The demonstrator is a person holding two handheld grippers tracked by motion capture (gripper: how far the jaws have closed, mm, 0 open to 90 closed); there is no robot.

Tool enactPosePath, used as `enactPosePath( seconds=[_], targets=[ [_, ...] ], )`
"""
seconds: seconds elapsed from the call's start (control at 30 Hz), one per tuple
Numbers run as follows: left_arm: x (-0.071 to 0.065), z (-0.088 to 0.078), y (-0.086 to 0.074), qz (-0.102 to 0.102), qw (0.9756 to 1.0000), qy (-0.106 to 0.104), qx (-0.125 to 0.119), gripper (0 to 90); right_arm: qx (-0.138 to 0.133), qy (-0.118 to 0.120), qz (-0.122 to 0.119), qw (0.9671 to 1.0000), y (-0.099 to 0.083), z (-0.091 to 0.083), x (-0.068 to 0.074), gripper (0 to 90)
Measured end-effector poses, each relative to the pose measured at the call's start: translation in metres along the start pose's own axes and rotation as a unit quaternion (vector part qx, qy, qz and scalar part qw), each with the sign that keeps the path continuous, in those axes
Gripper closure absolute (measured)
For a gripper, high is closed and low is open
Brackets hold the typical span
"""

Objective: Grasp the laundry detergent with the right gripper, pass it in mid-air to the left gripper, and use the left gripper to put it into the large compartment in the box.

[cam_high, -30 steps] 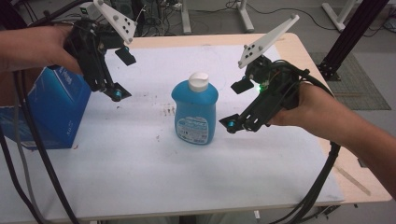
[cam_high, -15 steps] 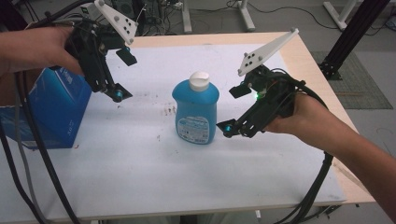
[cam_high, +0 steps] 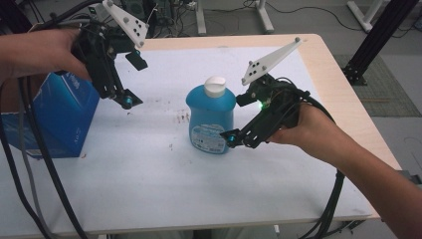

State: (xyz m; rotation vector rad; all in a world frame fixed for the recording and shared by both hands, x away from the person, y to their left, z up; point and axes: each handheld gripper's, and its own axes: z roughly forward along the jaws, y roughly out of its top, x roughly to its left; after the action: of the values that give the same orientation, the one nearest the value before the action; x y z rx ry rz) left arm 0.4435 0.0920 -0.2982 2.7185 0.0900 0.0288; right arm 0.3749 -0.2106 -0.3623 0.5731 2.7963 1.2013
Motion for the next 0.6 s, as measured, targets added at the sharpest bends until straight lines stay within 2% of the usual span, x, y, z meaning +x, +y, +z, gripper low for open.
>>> enactPosePath(
  seconds=[0.6],
  targets=[
    [0.0, 0.001, -0.002, -0.004, 1.0, 0.0, -0.005, 1.7, -0.036, 0.005, 0.002, 0.9993, -0.004, 0.022, 0.0, 1.5]
  ],
)
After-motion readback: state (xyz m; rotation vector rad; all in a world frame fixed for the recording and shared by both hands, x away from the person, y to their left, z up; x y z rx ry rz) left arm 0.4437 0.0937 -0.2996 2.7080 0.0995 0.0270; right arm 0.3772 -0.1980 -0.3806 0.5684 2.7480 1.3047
